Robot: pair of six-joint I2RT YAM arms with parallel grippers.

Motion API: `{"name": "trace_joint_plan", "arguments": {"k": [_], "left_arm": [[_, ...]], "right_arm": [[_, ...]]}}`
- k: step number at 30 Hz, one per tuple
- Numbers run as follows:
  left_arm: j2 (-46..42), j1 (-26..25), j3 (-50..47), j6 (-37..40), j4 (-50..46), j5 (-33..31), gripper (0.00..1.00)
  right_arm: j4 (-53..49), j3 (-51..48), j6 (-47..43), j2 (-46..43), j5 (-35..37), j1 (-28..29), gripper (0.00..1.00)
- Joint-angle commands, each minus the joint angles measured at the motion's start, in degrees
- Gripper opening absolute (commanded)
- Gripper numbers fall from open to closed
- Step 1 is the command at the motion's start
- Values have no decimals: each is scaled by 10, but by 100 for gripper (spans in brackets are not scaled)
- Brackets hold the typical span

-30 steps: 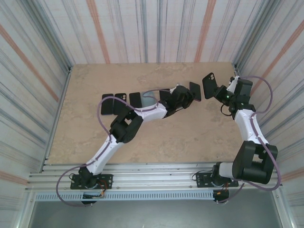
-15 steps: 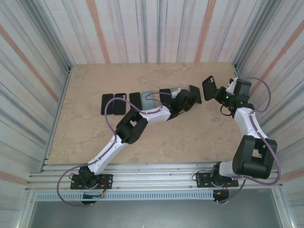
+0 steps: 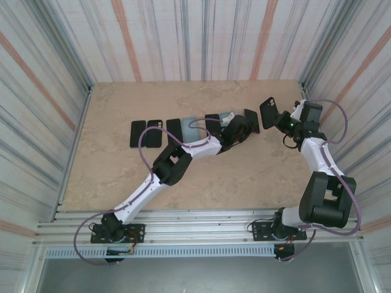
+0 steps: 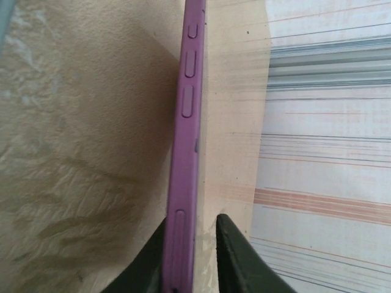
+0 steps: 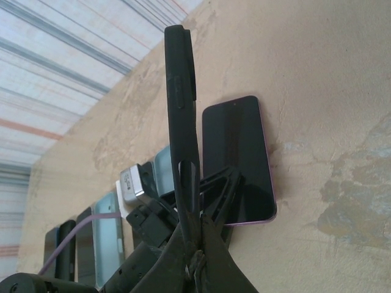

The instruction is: Take the phone out of the phone case

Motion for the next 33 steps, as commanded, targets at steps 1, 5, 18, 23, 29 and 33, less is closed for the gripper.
{"name": "trace_joint_plan", "arguments": {"k": [1,5,18,23,29,33], "left_arm": [[3,-3,27,19,-10,-1,30],[-10,-1,38,46,-59,14,44],[-45,7,31,131,-136,48,63],[-57,8,33,148,-149,56,65],[-73,13,24,154,-158,57,65],[-81,15,21,157,-163,58,65]], "right_arm": [[-8,-5,-3,4,0,-4,0],[-13,-9,-4,2,-1,-4,0],[-18,-29,-12,1,21,-5,0],[-13,-27,-24,15,24,-12,1],[18,-29,-28,36,19,-32,0],[15,-9,-42,63,12,-37,0]]}}
